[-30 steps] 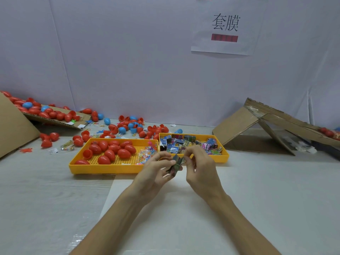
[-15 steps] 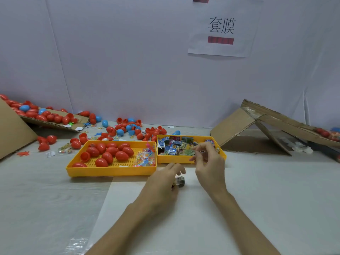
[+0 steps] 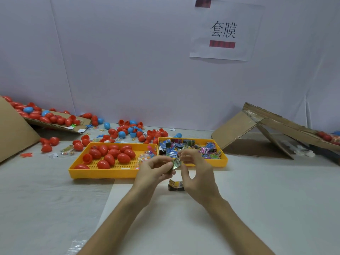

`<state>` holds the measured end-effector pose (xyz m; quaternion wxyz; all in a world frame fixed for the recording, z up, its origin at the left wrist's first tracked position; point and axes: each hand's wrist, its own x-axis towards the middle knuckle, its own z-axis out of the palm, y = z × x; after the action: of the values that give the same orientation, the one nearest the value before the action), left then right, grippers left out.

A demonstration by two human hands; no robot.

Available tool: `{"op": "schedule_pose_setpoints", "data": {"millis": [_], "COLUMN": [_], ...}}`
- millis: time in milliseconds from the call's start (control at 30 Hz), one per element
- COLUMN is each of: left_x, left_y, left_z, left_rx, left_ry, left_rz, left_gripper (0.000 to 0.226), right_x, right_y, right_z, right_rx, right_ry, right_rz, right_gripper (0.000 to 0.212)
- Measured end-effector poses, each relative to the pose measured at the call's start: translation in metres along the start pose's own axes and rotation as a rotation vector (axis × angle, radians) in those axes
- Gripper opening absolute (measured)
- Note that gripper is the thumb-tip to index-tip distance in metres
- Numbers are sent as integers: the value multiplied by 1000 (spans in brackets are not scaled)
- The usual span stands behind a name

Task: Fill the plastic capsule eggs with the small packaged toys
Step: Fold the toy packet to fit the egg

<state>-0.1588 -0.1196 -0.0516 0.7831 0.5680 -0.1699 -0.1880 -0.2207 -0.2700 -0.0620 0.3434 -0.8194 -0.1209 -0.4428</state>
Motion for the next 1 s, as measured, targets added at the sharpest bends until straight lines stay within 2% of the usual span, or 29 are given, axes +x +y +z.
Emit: {"op": "schedule_pose_setpoints", "data": {"millis": [100,167,300,433,500,600,833,1000], "left_x": [0,0,-1,-2,-2,-1,-1,0], "left_y": [2,1,1,1,2,3,3,1], "left_z": [3,4,4,4,5,3,2,0], "left_rx": [137,190,204,146,20,-100,-81,-58], "left_ry": [92,112,71,25,7,-1,-3,18], "left_rz": [111,154,127,77,1,-89,-104,-43], "left_gripper": [12,16,23,13,11,14,21,25], "right_x": [7,10,9,9,9,10,11,10], "right_y": [1,4,2,0,2,4,7,10], "right_z": [-6,-12,-11,-11,-12,-12,-13,-12], "right_rx": [483,636,536,543,564,566,569,556], "right_ry": [-34,-146,-226,-234,-207,-190,-173,-173], "right_rz": [486,656,603,584,625,667,687,683], "right_gripper": [34,37,23,6,17,18,17,17]}}
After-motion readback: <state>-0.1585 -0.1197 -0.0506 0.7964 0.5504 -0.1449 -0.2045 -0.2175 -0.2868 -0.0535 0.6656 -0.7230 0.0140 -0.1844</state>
